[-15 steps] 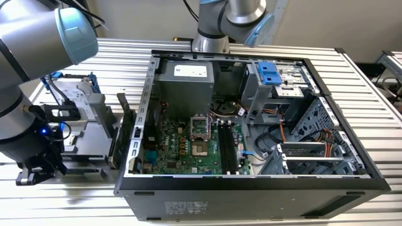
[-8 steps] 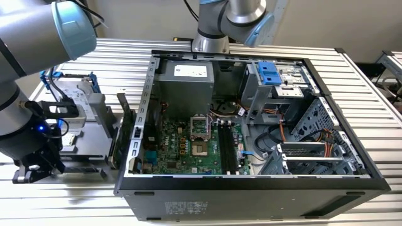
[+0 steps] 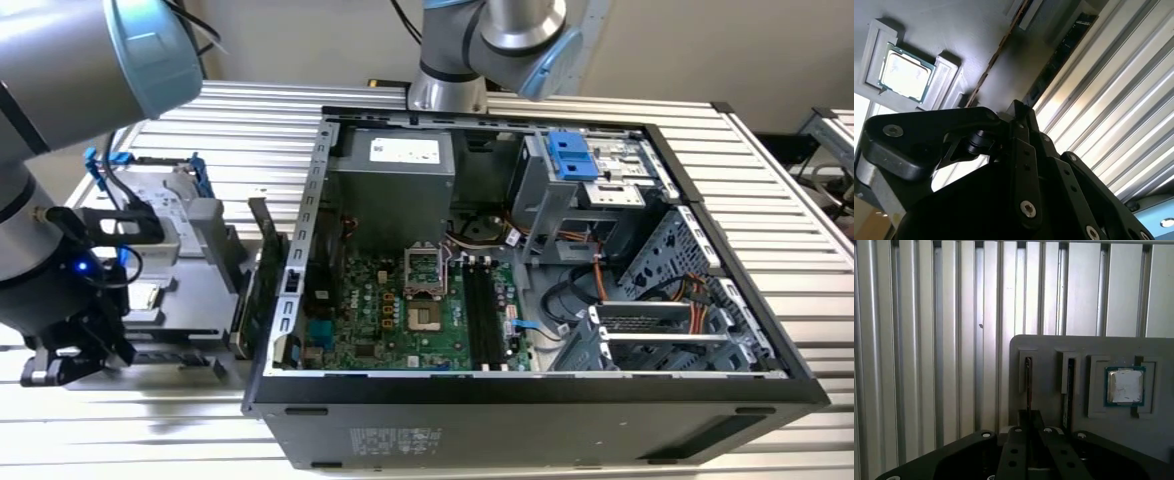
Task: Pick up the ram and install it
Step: 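Pick up the ram and move it above insertion slot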
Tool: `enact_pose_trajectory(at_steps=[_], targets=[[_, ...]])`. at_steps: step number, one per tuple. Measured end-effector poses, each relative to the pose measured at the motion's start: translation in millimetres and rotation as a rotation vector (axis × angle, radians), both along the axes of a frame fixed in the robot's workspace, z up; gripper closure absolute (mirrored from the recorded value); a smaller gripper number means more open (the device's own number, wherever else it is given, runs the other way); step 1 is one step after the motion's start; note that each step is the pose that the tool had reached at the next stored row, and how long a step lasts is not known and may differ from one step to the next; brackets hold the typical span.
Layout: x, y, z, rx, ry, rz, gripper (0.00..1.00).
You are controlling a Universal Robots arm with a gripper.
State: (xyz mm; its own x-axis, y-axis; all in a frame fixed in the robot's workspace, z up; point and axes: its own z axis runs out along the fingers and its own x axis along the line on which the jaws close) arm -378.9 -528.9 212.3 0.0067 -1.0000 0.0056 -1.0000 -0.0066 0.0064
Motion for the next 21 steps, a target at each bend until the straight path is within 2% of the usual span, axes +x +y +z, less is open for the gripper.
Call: enact_pose_trajectory(at_steps=[6,21], targets=[[-0.1,0.0,3.8,-0.0002,0.0002,0.0,1.0],[-0.8,0.0,20.0,-0.0001,0.0001,-0.007,1.0]])
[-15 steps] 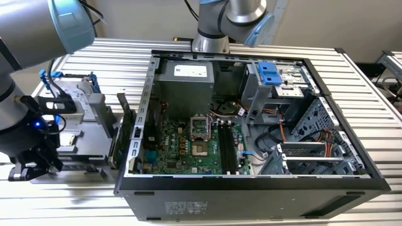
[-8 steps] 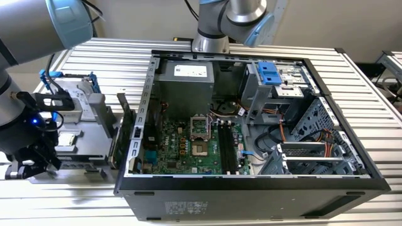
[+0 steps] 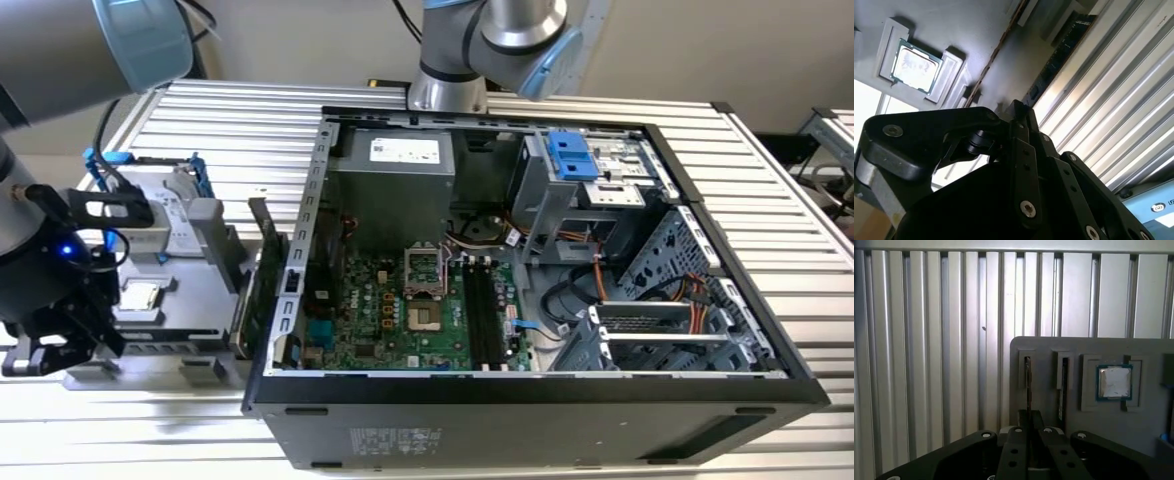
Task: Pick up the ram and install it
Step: 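Pick up the ram and move it above insertion slot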
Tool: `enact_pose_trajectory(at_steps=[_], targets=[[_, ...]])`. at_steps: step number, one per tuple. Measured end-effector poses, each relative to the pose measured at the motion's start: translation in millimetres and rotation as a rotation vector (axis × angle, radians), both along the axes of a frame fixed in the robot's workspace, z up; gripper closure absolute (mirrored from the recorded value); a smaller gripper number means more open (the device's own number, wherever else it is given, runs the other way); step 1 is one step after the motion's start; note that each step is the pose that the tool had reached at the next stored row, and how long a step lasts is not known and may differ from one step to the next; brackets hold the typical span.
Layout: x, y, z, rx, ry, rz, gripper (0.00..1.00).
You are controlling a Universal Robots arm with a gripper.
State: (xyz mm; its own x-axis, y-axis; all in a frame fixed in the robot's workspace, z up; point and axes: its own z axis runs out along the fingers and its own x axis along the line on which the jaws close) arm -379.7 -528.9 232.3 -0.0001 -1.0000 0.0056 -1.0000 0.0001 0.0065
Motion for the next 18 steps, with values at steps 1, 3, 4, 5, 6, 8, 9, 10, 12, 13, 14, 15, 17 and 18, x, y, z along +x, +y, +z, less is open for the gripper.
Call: enact_pose_trajectory(at_steps=[1,3,4,5,6,8,9,10,12,13,14,15,17,18], targets=[[0.0,0.0,0.7,-0.0001,0.0001,-0.001,1.0],[-0.1,0.0,1.5,0.0001,-0.0006,-0.006,1.0],[-0.3,0.0,1.8,0.0009,-0.0013,-0.009,1.0],[-0.3,0.0,1.9,0.0011,-0.0014,-0.012,1.0],[-0.2,0.0,1.9,0.0013,-0.0014,-0.013,1.0],[-0.2,0.0,2.0,0.0012,-0.0013,-0.014,1.0],[-0.2,0.0,2.0,0.0012,-0.0013,-0.014,1.0],[-0.3,0.0,2.0,0.0012,-0.0012,-0.014,1.0],[-0.2,0.5,2.4,0.0004,-0.0012,-0.014,1.0],[-0.3,1.0,2.4,-0.0004,-0.0011,-0.014,1.0],[-0.3,1.2,2.2,-0.0004,-0.0015,-0.014,1.0],[-0.4,1.2,2.2,-0.0006,-0.0014,-0.013,1.0],[-0.5,1.2,3.1,-0.0008,-0.0012,-0.014,1.0],[-0.5,1.2,4.0,-0.0008,-0.0012,-0.014,1.0]])
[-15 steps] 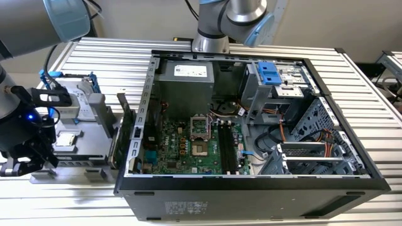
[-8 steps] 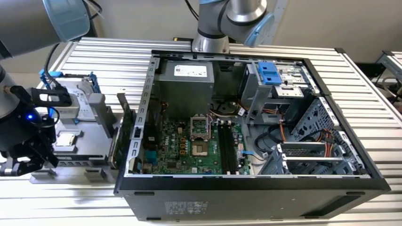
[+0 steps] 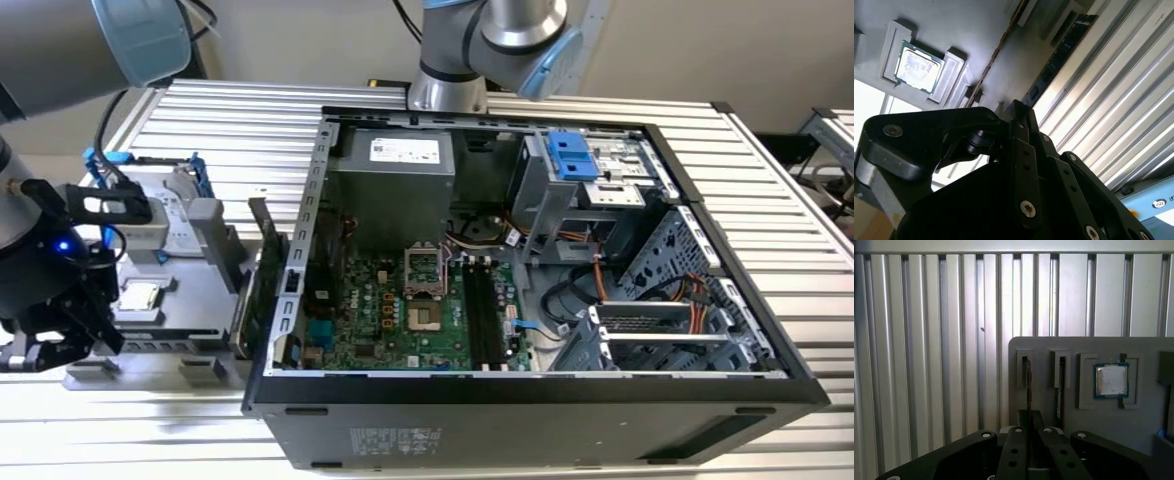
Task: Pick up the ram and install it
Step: 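Pick up the ram and move it above insertion slot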
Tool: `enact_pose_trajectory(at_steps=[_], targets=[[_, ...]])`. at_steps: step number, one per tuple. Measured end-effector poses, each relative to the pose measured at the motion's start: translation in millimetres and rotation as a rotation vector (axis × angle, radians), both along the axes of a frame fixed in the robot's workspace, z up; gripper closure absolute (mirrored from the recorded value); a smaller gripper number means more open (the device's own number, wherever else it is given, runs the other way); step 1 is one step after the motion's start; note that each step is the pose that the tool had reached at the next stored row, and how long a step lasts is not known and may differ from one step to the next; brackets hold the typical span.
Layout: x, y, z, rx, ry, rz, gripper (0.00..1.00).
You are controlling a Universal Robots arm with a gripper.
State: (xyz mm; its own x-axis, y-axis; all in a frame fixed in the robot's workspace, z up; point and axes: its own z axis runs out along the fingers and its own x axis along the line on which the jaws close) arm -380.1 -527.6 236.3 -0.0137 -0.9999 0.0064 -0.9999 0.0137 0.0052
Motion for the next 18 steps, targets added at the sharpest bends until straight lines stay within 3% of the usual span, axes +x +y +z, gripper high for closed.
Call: enact_pose_trajectory(at_steps=[11,18], targets=[[0.0,0.0,10.5,0.0002,-0.0002,-0.001,1.0],[0.0,0.0,20.6,0.0002,-0.0002,-0.002,1.0]])
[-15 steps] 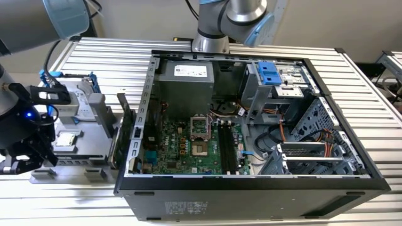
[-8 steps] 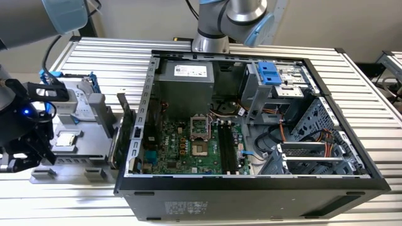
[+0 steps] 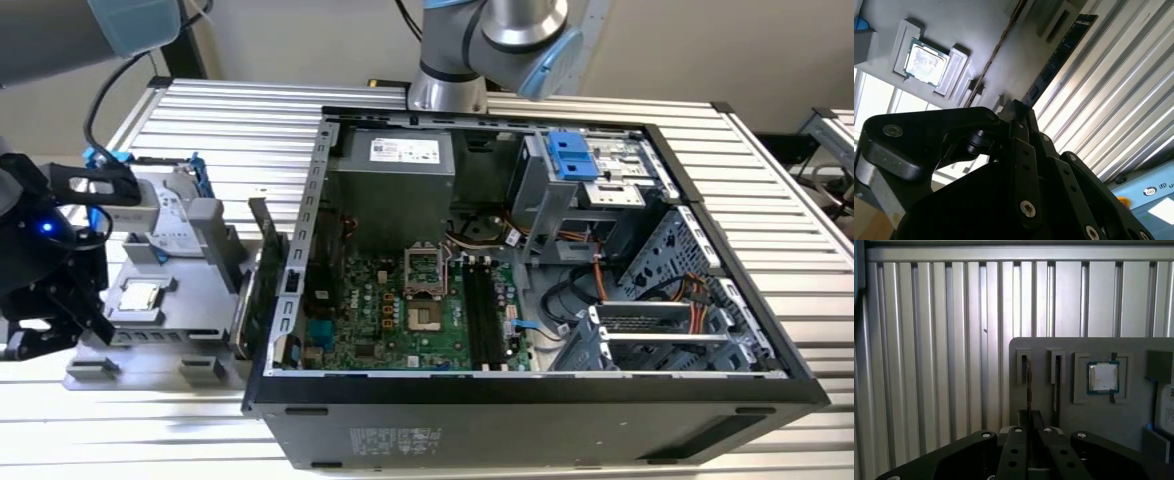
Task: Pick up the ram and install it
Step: 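Pick up the ram and move it above insertion slot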
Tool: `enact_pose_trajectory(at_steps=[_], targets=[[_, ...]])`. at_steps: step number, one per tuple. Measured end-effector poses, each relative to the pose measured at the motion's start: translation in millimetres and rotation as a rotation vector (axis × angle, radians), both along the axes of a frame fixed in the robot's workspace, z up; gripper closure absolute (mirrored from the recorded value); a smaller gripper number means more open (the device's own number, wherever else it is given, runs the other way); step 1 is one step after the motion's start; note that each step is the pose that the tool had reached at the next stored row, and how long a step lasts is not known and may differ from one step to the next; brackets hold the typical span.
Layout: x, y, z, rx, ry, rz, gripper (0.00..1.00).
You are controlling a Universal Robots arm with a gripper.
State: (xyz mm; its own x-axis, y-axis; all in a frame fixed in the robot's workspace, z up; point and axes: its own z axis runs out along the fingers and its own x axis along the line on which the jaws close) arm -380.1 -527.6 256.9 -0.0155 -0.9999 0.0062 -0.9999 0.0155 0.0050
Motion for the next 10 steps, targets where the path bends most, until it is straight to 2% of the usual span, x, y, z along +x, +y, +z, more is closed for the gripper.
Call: enact_pose_trajectory(at_steps=[10], targets=[[0.0,0.0,16.3,0.0,0.0,0.0,1.0]])
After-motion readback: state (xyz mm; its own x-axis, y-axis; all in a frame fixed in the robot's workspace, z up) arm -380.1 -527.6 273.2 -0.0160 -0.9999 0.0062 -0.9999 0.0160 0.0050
